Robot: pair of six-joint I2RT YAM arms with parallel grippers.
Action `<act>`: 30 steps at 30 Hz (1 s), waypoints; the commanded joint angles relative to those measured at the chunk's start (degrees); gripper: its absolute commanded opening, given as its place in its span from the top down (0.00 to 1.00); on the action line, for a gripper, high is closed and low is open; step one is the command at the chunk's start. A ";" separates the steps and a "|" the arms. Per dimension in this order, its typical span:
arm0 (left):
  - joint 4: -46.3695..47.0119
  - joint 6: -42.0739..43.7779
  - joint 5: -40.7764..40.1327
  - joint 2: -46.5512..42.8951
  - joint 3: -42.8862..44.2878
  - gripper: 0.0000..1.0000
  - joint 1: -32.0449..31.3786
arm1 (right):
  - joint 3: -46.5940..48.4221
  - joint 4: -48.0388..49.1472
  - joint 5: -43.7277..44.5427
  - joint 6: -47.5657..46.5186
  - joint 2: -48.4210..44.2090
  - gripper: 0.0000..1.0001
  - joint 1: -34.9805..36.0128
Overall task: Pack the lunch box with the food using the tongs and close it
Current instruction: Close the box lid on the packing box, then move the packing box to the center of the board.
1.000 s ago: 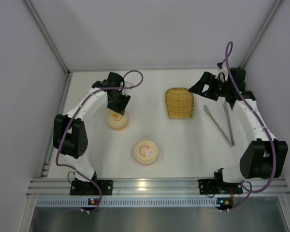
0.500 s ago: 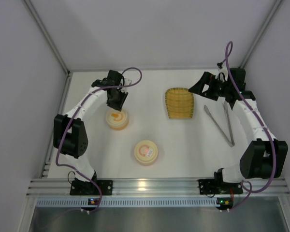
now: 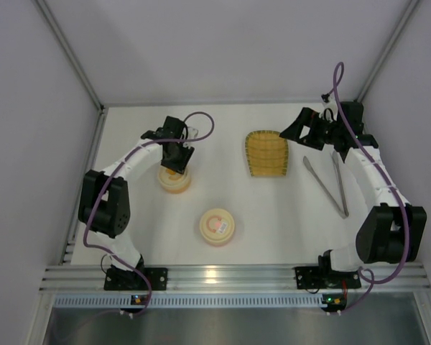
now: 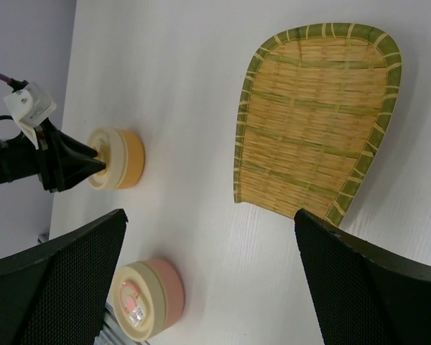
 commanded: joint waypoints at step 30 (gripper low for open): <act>-12.62 17.77 9.22 -2.87 -14.37 0.55 -3.12 | 2.58 1.32 -1.12 -1.76 -0.89 0.01 0.29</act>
